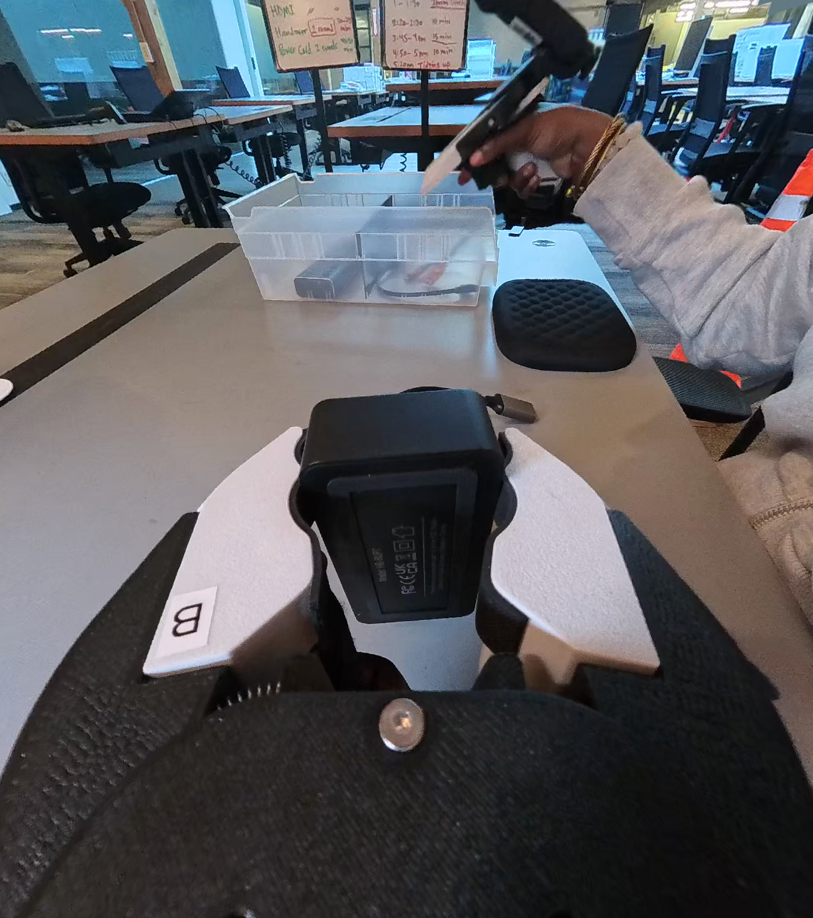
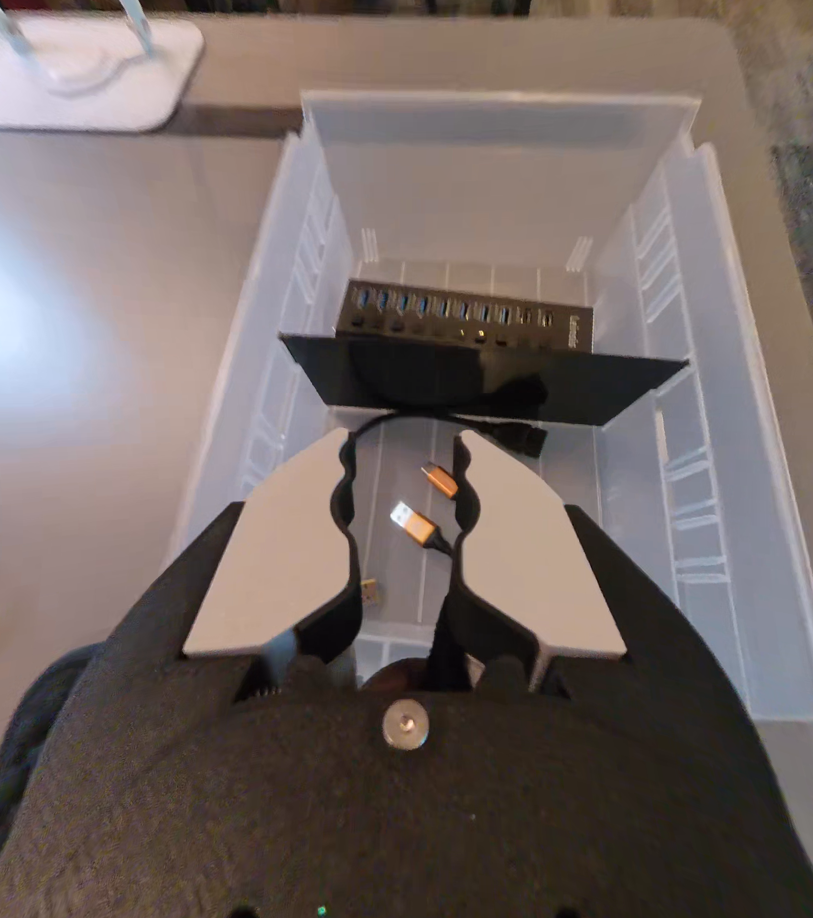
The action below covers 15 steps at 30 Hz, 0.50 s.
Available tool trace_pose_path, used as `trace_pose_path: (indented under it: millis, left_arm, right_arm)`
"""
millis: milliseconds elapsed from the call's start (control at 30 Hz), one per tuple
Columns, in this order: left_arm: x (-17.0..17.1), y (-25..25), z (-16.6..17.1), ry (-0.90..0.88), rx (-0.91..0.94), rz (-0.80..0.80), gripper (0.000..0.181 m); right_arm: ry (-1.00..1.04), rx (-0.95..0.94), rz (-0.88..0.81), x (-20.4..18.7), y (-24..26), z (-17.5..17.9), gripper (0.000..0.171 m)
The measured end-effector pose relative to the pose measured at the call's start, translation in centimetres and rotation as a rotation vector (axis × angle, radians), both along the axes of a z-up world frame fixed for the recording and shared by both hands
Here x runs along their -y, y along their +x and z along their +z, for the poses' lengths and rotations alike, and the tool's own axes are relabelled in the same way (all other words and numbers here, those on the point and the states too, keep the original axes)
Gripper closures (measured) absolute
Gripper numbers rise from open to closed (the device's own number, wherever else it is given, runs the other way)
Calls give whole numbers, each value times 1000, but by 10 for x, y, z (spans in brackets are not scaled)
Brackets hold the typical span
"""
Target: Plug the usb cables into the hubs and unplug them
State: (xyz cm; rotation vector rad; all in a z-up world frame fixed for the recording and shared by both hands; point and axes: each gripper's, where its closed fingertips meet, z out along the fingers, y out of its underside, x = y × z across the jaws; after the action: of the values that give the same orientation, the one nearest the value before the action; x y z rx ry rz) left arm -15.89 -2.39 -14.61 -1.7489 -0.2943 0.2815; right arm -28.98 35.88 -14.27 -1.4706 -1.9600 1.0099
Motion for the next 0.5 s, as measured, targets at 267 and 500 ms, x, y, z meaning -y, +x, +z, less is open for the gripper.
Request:
trace_pose_path:
  millis: [267,500]
  left_arm:
    - [0,1,3,14,-2,-9,111]
    - [-3,4,-1,-7,5,-29,111]
  right_arm:
    - [-213,-393,623,147,49,104,125]
    - [22,-283,1379,331,137,23,130]
